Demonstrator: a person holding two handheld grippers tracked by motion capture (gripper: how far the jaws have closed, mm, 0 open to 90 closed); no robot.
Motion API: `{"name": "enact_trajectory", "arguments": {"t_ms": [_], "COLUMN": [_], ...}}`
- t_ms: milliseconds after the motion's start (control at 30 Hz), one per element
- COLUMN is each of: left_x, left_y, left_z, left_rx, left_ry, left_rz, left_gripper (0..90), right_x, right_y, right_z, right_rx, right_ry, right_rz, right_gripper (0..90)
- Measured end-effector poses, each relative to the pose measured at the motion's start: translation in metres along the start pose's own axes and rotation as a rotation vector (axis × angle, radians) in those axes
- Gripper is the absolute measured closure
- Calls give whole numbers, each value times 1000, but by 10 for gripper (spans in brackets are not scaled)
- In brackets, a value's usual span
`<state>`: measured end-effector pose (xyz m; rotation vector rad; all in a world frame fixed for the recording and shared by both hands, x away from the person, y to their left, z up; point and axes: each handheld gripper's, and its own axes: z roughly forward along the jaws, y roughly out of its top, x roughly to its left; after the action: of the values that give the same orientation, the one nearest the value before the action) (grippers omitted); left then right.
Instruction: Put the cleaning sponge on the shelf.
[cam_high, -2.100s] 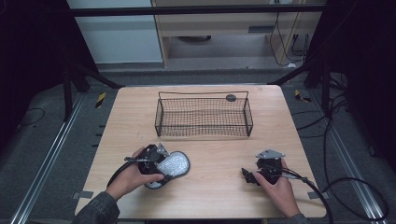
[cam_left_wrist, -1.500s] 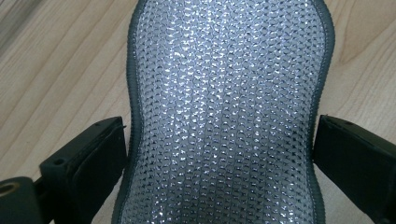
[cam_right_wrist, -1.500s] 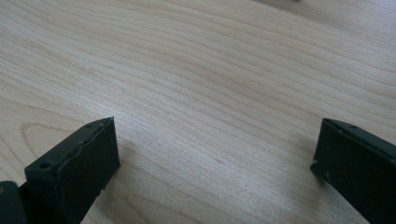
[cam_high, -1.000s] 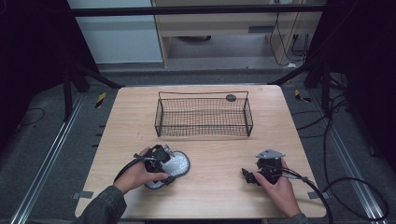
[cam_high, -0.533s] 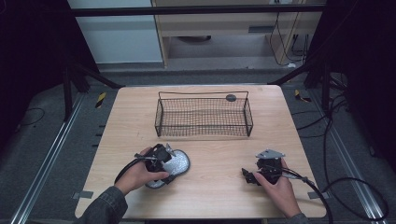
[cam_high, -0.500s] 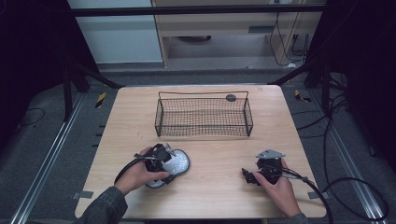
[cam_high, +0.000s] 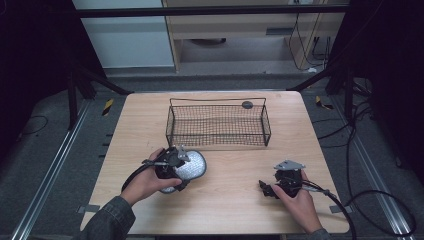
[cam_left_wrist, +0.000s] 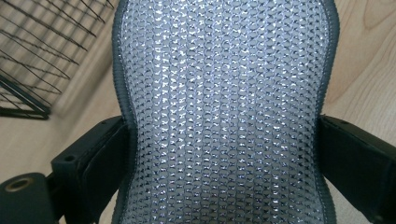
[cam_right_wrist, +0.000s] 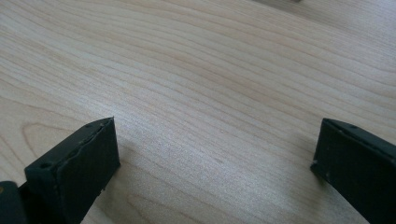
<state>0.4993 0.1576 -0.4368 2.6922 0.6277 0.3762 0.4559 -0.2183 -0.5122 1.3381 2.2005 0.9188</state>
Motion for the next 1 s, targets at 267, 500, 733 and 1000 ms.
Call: {"name": "enact_trajectory", "arguments": {"t_ms": [267, 500, 733, 1000], "left_x": [4, 16, 29, 37], "left_y": [15, 31, 46, 64], "left_z": [-11, -24, -36, -41], "left_rx": [-17, -42, -59, -35], "left_ry": [43, 84, 108, 153], "left_rz": [38, 48, 56, 117], "left_gripper": [52, 52, 52, 54], "right_x": [1, 1, 1, 1], "right_y": [-1, -1, -1, -1], "right_z": [0, 0, 0, 0], "right_rx": [-11, -13, -13, -13], "right_ry": [-3, -5, -5, -7], "right_rz": [7, 7, 7, 4], "right_gripper": [4, 4, 4, 4]}}
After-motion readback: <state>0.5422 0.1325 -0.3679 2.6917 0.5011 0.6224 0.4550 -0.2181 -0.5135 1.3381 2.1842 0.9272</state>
